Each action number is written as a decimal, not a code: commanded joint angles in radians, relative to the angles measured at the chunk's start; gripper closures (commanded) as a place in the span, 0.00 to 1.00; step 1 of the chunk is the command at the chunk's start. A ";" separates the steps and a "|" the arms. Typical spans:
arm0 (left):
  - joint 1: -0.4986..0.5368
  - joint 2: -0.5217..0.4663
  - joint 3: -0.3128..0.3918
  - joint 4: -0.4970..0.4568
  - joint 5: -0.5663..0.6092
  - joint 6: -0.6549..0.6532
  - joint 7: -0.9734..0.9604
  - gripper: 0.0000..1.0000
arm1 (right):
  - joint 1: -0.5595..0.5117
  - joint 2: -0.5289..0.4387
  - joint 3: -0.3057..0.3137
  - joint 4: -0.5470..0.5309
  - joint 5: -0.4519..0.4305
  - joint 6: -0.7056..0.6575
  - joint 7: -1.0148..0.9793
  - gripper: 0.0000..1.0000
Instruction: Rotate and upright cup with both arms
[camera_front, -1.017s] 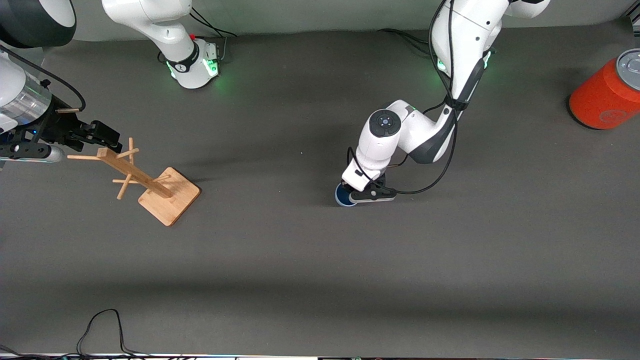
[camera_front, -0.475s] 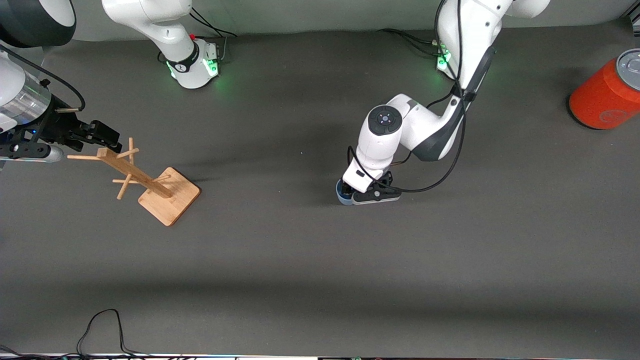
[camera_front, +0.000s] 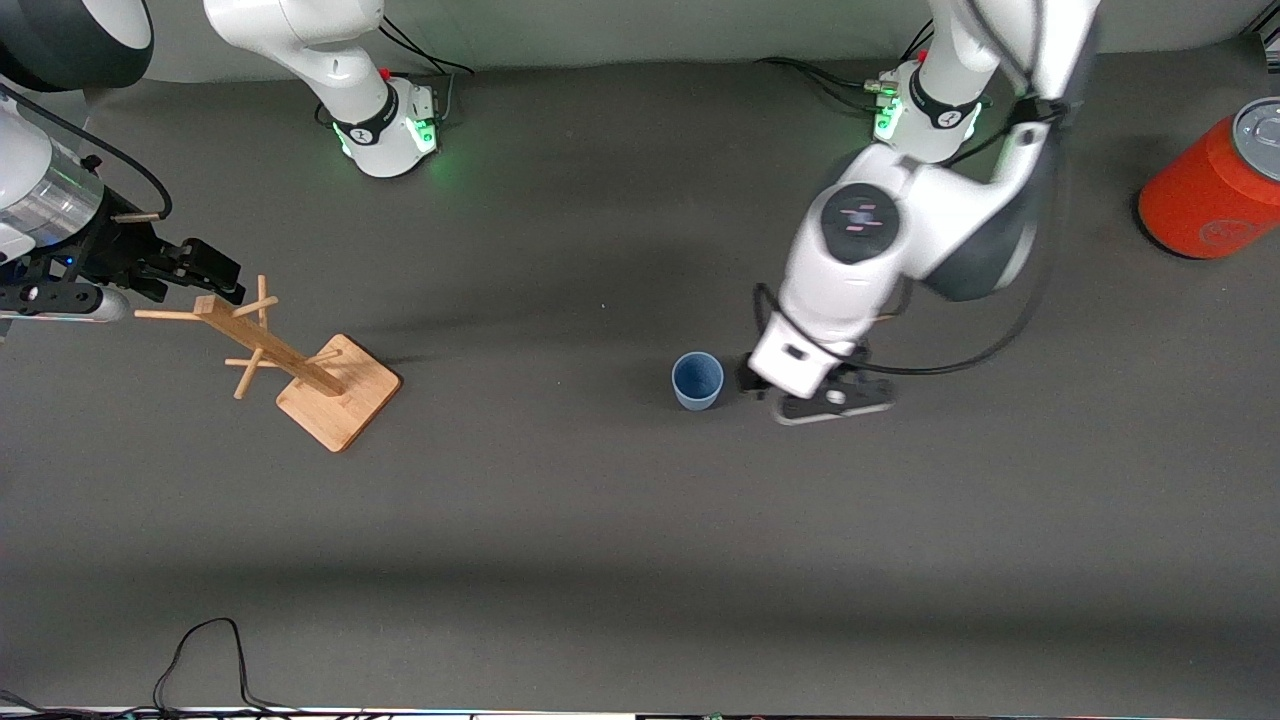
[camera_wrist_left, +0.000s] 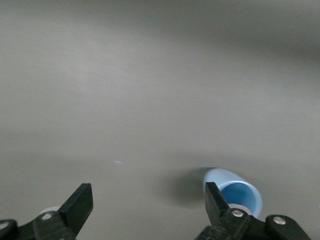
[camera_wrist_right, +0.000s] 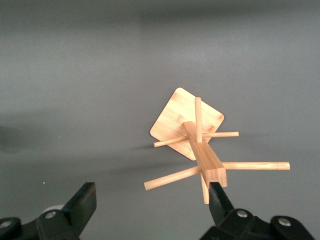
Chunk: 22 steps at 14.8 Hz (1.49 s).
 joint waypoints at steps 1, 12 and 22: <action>0.014 -0.098 0.097 -0.021 -0.034 -0.113 0.152 0.00 | 0.015 -0.005 0.009 -0.001 0.004 0.011 -0.010 0.00; 0.297 -0.260 0.226 -0.070 -0.088 -0.296 0.514 0.00 | 0.011 0.001 0.001 0.043 0.018 0.011 -0.012 0.00; 0.321 -0.250 0.199 0.031 -0.074 -0.422 0.561 0.00 | 0.006 0.052 -0.005 0.048 0.039 0.011 -0.019 0.00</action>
